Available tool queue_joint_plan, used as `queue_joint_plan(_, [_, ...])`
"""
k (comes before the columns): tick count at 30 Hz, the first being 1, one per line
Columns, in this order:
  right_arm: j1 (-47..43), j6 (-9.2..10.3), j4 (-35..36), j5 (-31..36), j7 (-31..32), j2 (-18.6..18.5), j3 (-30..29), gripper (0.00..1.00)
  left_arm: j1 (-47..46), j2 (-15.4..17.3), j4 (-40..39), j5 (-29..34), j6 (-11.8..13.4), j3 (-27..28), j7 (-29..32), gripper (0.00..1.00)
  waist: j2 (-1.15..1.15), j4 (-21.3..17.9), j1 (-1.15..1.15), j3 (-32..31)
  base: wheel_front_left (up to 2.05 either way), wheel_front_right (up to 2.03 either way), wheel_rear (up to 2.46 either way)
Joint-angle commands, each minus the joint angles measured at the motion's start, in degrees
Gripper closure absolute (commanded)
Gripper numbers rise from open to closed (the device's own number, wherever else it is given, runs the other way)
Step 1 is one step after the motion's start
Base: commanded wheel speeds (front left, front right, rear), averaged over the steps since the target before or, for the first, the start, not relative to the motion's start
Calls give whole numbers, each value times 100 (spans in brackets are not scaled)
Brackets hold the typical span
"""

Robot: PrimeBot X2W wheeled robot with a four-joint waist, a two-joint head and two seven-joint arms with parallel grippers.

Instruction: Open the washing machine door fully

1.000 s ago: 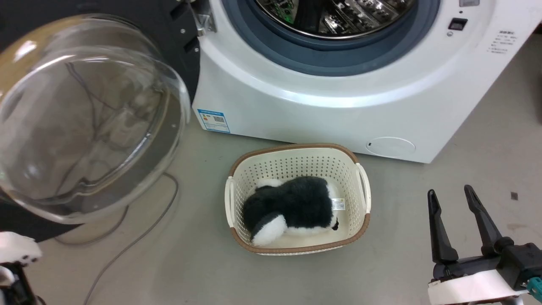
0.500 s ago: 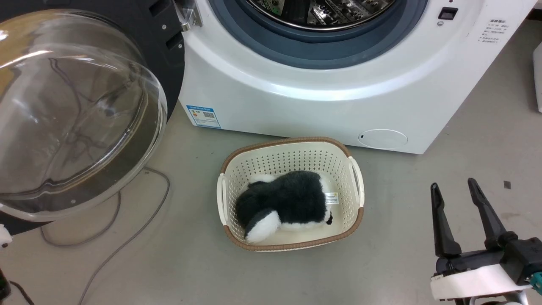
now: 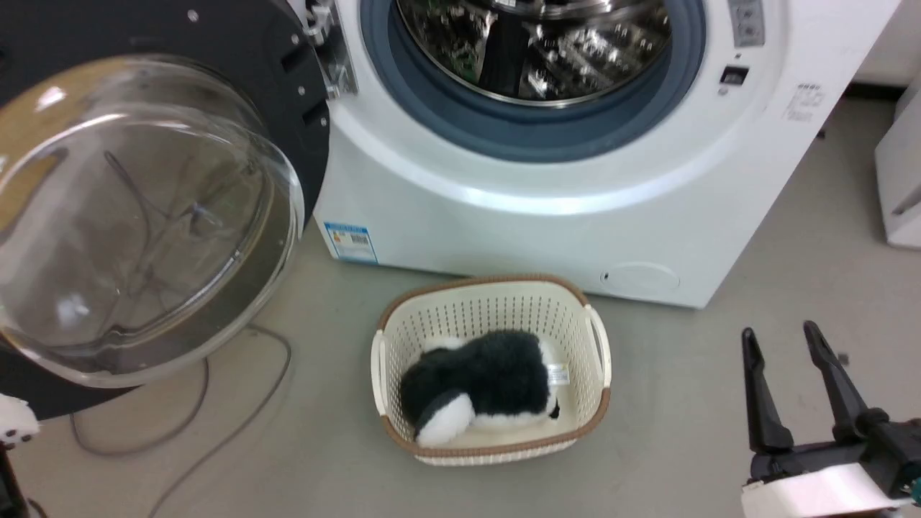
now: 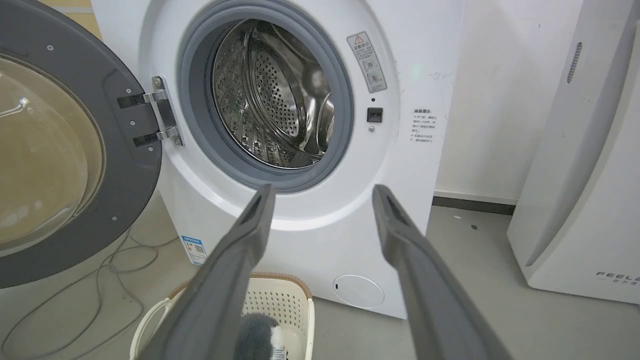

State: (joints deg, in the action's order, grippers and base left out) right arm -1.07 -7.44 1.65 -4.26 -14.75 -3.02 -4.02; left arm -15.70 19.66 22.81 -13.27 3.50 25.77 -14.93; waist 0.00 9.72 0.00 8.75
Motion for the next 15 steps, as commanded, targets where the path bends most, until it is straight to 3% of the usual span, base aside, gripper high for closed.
queue_joint_plan(1, [-80, -5, 25, -32, -25, 14, -53, 0, 153, -80, -284, 113, -126, -15, -7, 100, 0, -2, 0, -185, 0, 0, 0])
queue_joint_plan(9, [-303, -5, 60, -76, -25, 14, -227, 0, 701, -697, -1496, 635, -389, -580, -7, 100, 0, 44, 0, -554, 0, 0, 0])
queue_joint_plan(15, [-413, -5, 42, -119, -25, 14, -271, 0, 968, -943, -1772, 814, -669, -1074, -7, 100, 0, 26, 0, -741, 0, 0, 0])
